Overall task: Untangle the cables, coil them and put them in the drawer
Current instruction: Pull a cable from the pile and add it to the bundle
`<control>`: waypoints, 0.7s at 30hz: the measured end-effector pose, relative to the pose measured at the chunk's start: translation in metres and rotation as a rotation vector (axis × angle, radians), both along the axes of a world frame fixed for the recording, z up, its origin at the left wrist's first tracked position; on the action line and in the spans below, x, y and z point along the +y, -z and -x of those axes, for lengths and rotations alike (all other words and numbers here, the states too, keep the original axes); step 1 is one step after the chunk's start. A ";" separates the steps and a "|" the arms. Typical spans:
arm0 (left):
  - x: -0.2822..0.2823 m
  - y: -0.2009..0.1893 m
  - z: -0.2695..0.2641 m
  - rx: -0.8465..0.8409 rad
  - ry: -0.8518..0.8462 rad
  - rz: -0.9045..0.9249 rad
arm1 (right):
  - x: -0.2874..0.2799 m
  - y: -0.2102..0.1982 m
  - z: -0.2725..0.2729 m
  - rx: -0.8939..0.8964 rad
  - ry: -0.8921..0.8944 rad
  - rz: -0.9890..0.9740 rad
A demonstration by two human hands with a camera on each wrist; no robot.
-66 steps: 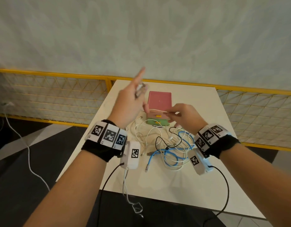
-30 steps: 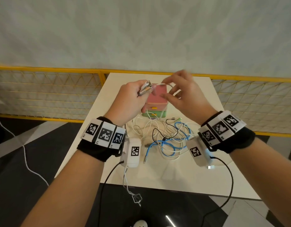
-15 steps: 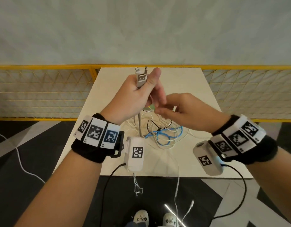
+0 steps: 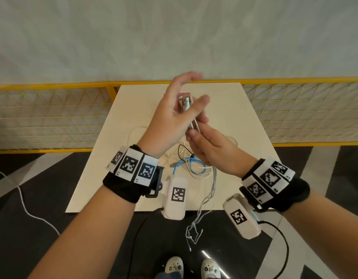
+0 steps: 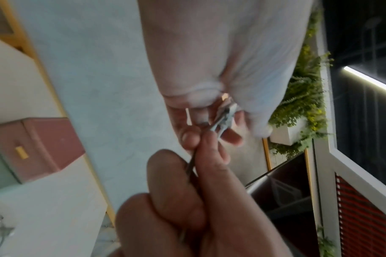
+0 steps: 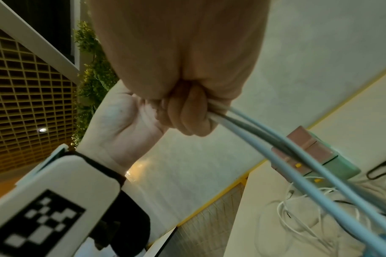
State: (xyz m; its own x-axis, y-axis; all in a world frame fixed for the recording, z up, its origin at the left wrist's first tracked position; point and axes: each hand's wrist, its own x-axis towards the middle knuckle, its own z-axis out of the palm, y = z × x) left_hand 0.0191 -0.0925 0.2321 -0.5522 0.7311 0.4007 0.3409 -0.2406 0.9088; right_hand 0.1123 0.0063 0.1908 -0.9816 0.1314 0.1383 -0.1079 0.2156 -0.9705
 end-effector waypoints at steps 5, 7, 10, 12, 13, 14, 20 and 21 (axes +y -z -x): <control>-0.001 -0.001 0.002 -0.028 0.038 0.042 | -0.001 0.001 -0.007 -0.006 -0.018 0.014; -0.002 0.000 -0.001 -0.137 0.084 0.009 | -0.003 0.000 -0.007 0.046 0.012 0.004; -0.001 0.010 -0.003 -0.273 0.105 0.088 | -0.005 -0.002 -0.001 0.118 0.044 -0.012; -0.001 0.012 -0.005 -0.077 0.066 0.246 | -0.004 0.000 0.004 0.135 0.042 -0.024; 0.001 0.013 -0.004 -0.028 0.026 0.266 | -0.004 0.002 0.007 0.143 0.030 -0.043; 0.002 0.012 -0.003 -0.020 -0.023 0.250 | -0.004 0.005 0.008 0.146 0.007 -0.072; 0.001 -0.005 0.022 -0.220 -0.262 -0.045 | 0.016 0.047 0.018 -0.074 -0.037 -0.516; -0.001 -0.007 0.027 -0.243 -0.271 -0.085 | 0.020 0.057 0.019 -0.142 -0.052 -0.553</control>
